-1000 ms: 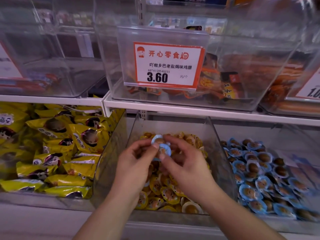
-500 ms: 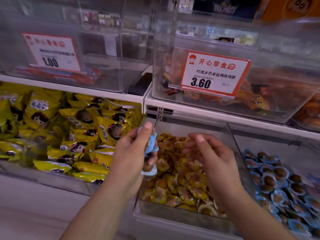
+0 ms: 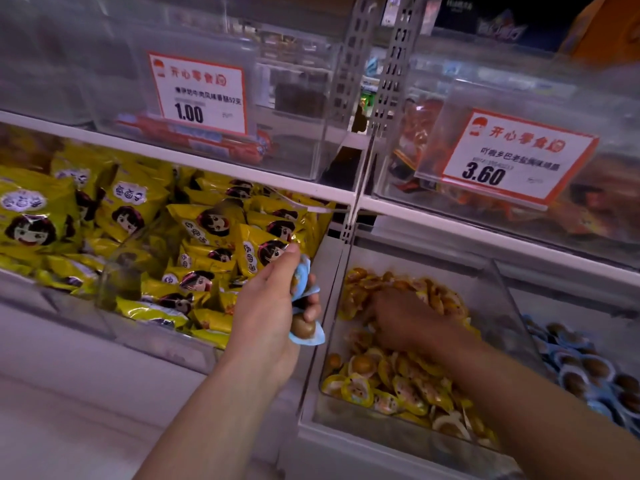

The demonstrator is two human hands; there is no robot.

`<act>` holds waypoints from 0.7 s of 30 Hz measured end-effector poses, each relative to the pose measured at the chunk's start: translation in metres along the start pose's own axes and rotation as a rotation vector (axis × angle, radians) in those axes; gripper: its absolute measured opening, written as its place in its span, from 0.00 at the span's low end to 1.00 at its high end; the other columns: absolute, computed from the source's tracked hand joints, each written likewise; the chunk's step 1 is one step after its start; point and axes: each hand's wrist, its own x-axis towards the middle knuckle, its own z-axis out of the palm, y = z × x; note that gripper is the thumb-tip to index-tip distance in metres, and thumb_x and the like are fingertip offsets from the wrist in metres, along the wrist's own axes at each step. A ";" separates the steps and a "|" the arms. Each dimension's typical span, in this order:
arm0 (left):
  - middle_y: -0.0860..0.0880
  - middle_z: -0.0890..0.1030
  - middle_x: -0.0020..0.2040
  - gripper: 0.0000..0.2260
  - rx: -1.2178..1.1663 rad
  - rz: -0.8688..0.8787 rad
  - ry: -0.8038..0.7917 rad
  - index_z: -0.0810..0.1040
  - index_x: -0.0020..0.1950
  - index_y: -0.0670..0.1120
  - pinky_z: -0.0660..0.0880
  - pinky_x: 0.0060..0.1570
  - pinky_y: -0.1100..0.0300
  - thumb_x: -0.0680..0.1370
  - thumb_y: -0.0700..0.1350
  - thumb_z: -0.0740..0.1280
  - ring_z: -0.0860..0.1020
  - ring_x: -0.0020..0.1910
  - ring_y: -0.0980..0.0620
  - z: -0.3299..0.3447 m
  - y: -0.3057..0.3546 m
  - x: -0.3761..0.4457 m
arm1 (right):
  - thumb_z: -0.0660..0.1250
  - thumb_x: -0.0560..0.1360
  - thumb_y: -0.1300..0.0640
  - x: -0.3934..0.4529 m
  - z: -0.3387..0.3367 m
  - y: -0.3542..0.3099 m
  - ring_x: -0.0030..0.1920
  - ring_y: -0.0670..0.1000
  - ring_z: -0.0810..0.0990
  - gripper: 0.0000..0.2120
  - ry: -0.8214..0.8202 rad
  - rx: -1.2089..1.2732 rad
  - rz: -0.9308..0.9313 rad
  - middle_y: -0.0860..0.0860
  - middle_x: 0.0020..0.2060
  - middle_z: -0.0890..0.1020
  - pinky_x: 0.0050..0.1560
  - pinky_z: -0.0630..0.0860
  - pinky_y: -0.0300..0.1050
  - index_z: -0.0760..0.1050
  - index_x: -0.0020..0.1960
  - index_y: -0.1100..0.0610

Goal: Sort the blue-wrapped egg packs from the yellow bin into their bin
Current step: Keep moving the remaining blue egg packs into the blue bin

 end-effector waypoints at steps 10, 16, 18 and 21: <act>0.49 0.76 0.29 0.15 0.039 0.013 -0.020 0.79 0.51 0.42 0.64 0.24 0.60 0.79 0.54 0.69 0.69 0.23 0.51 0.004 -0.008 0.005 | 0.67 0.76 0.47 0.005 0.001 -0.001 0.74 0.61 0.60 0.26 -0.160 -0.143 0.017 0.53 0.71 0.68 0.74 0.58 0.57 0.69 0.73 0.48; 0.48 0.77 0.30 0.14 0.052 0.033 -0.016 0.79 0.49 0.43 0.64 0.26 0.60 0.78 0.54 0.69 0.69 0.23 0.51 0.004 -0.008 0.003 | 0.68 0.74 0.47 0.006 0.018 0.001 0.65 0.60 0.70 0.16 0.086 -0.241 -0.062 0.53 0.62 0.73 0.69 0.63 0.58 0.75 0.60 0.49; 0.48 0.76 0.30 0.13 0.077 0.039 -0.015 0.80 0.47 0.44 0.62 0.28 0.59 0.78 0.54 0.69 0.68 0.23 0.51 0.007 -0.009 0.001 | 0.70 0.72 0.52 0.004 0.021 0.005 0.60 0.56 0.74 0.08 0.188 -0.067 -0.087 0.49 0.55 0.75 0.65 0.68 0.53 0.76 0.50 0.49; 0.47 0.77 0.30 0.11 0.170 0.067 -0.062 0.81 0.44 0.46 0.62 0.27 0.61 0.78 0.53 0.69 0.69 0.23 0.51 0.013 -0.011 -0.004 | 0.74 0.73 0.55 -0.010 0.007 0.014 0.48 0.50 0.81 0.08 0.483 0.457 0.026 0.47 0.44 0.81 0.48 0.76 0.47 0.75 0.39 0.51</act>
